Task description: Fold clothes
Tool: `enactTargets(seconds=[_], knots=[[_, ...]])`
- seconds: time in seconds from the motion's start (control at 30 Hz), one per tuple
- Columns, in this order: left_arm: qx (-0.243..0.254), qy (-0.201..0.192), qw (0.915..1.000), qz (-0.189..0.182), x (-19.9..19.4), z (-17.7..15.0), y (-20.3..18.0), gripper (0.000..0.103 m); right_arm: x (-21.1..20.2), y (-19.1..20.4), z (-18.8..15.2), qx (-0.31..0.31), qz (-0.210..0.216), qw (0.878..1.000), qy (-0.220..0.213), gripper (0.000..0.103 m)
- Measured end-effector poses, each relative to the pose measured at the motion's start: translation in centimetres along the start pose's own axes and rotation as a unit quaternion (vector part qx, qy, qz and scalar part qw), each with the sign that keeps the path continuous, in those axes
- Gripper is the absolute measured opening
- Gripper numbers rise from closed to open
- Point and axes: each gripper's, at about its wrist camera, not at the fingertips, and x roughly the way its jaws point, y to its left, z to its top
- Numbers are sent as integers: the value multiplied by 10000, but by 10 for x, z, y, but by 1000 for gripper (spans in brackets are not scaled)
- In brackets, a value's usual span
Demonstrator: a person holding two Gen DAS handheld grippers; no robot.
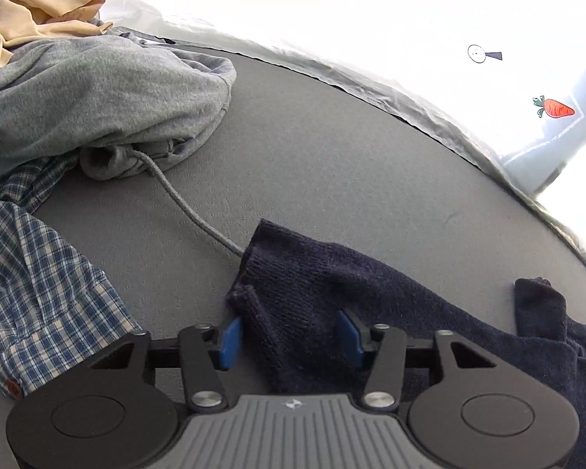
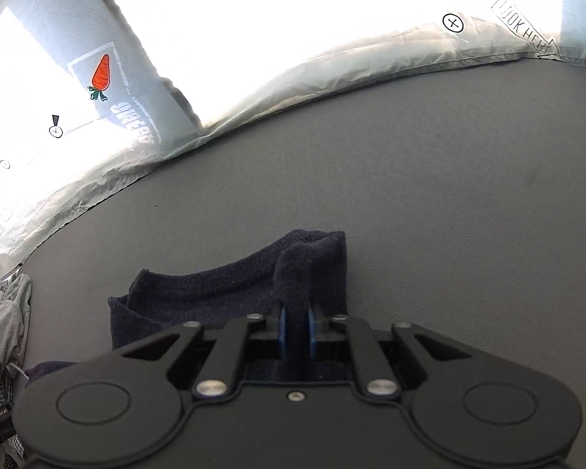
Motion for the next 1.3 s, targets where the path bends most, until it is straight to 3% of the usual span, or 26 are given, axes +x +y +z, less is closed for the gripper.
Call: enactTargets(seconds=[0.1, 0.27, 0.37, 0.47, 0.5, 0.53, 0.6, 0.7, 0.8, 0.87, 0.97, 1.0, 1.1, 1.17, 1.27, 1.3], knots=[[17, -272, 9996, 113, -9, 6, -4, 10, -5, 8, 6, -277, -5, 9991, -314, 7], [187, -911, 9955, 189, -42, 27, -12, 11, 3, 4, 18, -206, -176, 9991, -333, 7], [-35, -602, 9980, 165, -27, 26, -9, 11, 23, 2, 10, -174, -471, 9987, 9, 14], [-263, -595, 9978, -92, -33, 22, -11, 11, 4, 12, 3, -404, -656, 9967, -252, 37], [-192, -698, 9972, -160, -41, 22, -17, 12, -7, 14, 2, -423, -677, 9959, -424, 51], [-110, -783, 9965, -259, -49, 22, -24, 12, -17, 14, -2, -388, -635, 9956, -562, 54], [3, -899, 9947, -505, -64, 22, -39, 12, -38, 7, -13, -137, -358, 9970, -672, 53], [229, -898, 9883, -1213, -88, 15, -75, 12, -67, -12, -33, 446, 130, 9962, -736, 52], [784, -795, 9771, -1813, -105, -10, -124, 12, -87, -32, -68, 953, 604, 9912, -693, 36], [1103, -518, 9678, -2201, -108, -35, -156, 13, -94, -41, -93, 1162, 880, 9876, -586, 26], [1423, 110, 9533, -2661, -97, -78, -197, 21, -101, -49, -123, 1403, 1162, 9827, -339, 22], [1414, 456, 9563, -2519, -85, -90, -205, 29, -103, -52, -134, 1529, 1268, 9798, -237, 22], [1403, 1351, 9609, -1970, -54, -122, -223, 31, -107, -59, -158, 1895, 1685, 9673, -14, 22], [1451, 1484, 9620, -1777, -52, -131, -224, 35, -108, -60, -168, 1976, 1915, 9613, 121, 22], [1353, 1299, 9685, -1639, -64, -133, -222, 70, -105, -60, -173, 2101, 2105, 9544, 248, 26], [1318, 1226, 9709, -1581, -68, -132, -221, 75, -103, -61, -173, 2191, 2198, 9502, 269, 28]])
